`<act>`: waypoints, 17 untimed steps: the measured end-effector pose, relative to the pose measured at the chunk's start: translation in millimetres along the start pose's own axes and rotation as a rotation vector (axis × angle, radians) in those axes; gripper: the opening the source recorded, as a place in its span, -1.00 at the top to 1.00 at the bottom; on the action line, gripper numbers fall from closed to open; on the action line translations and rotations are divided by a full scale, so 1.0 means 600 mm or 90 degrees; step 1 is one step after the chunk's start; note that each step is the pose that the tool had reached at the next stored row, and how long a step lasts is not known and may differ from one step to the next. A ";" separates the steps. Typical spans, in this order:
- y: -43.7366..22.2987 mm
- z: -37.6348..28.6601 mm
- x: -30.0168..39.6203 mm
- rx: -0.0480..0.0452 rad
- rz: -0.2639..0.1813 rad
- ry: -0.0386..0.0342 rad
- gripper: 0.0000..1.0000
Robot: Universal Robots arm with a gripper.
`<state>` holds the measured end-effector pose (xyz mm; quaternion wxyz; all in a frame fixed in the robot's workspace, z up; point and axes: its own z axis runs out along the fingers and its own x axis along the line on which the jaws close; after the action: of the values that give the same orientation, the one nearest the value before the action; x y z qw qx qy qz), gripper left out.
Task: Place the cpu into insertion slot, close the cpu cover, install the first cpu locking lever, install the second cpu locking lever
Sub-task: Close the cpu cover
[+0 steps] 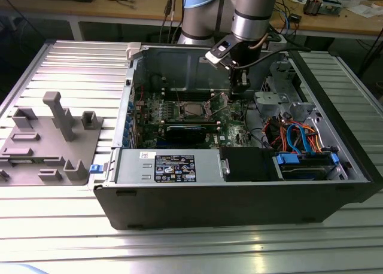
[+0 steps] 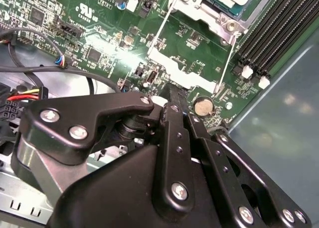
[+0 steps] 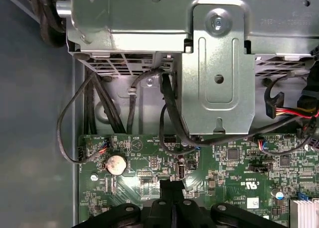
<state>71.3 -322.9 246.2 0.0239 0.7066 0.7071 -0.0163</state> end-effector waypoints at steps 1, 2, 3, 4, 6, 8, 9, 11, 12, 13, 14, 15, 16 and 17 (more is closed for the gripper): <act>-0.001 0.000 0.000 0.0000 0.000 0.0000 0.79; -0.003 0.000 0.000 0.0000 0.000 0.0002 0.79; -0.004 0.000 0.000 0.0000 0.000 0.0004 0.79; -0.004 0.000 0.000 0.0000 0.000 0.0004 0.79; -0.005 0.000 0.000 0.0000 0.000 0.0005 0.79; -0.006 0.000 0.000 0.0000 0.000 0.0005 0.79; -0.007 0.000 0.000 0.0000 0.000 0.0005 0.79; -0.008 0.000 0.000 0.0000 0.000 0.0005 0.79; -0.009 0.000 0.000 0.0000 0.000 0.0005 0.79; -0.010 0.000 0.000 0.0000 0.000 0.0005 0.79; -0.012 0.000 0.000 0.0000 0.000 0.0006 0.79; -0.013 0.000 0.000 0.0000 0.000 0.0006 0.79; -0.014 0.000 0.000 0.0000 0.000 0.0006 0.79; -0.015 0.000 0.000 0.0000 0.000 0.0006 0.79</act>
<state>62.5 -322.9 246.2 0.0235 0.7066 0.7071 -0.0160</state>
